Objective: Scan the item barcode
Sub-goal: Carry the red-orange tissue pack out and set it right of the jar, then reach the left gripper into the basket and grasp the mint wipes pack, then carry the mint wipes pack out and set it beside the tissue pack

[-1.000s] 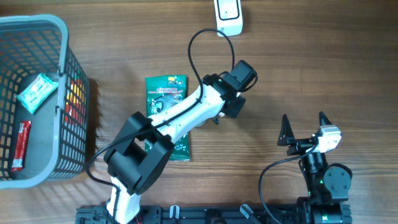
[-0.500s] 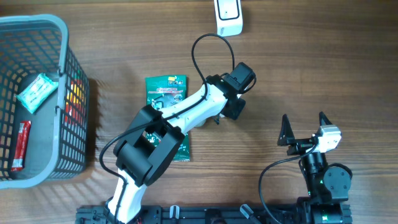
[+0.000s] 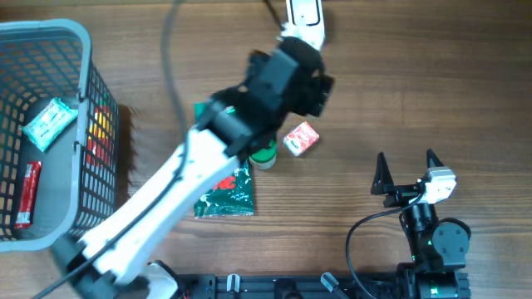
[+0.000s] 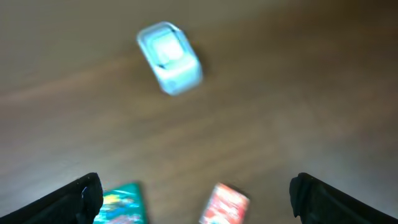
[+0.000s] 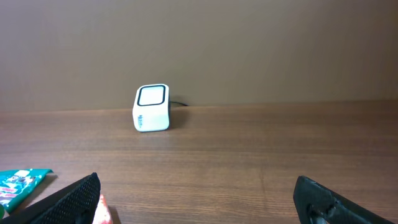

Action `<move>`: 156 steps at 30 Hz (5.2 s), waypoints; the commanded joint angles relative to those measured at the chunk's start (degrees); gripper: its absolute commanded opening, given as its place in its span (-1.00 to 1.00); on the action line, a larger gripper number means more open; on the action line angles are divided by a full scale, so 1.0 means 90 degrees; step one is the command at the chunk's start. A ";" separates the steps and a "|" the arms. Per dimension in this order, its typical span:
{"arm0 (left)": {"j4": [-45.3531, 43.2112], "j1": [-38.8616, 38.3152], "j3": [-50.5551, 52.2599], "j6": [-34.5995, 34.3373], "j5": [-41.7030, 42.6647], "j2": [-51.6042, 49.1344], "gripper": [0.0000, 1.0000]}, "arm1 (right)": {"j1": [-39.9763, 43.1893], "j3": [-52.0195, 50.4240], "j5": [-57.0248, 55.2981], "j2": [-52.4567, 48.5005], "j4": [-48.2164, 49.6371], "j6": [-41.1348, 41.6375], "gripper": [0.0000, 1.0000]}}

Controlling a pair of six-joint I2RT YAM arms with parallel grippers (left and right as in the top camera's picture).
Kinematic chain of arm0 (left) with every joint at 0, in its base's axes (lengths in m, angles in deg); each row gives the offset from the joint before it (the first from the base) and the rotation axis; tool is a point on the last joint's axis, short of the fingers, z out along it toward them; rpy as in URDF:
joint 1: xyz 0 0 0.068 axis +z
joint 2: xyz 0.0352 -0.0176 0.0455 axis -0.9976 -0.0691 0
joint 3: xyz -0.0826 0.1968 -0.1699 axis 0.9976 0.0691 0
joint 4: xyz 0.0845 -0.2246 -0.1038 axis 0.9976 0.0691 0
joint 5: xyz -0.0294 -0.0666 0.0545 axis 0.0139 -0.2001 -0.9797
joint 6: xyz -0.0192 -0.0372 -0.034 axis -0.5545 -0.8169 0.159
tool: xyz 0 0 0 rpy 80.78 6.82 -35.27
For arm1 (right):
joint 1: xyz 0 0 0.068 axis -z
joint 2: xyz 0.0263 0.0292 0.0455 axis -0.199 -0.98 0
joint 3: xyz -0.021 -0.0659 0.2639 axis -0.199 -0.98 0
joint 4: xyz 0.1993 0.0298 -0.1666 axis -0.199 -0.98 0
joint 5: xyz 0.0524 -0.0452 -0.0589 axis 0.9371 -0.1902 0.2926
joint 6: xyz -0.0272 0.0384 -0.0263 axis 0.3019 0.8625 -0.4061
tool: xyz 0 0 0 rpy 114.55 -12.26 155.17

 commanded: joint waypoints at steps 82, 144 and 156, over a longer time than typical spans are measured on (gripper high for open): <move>0.1418 0.2744 -0.0027 -0.5314 0.2618 0.1056 -0.92 | 0.0007 -0.0007 0.0056 -0.0019 0.0022 0.0061 1.00; 0.1394 0.3116 -0.0029 -0.3713 -0.5027 0.0789 1.00 | 0.0007 -0.0007 0.0056 -0.0024 0.0022 0.0063 1.00; 0.2667 0.7558 -0.0027 -0.5627 0.1367 0.0780 1.00 | 0.0007 -0.0007 0.0056 -0.0024 0.0022 0.0061 1.00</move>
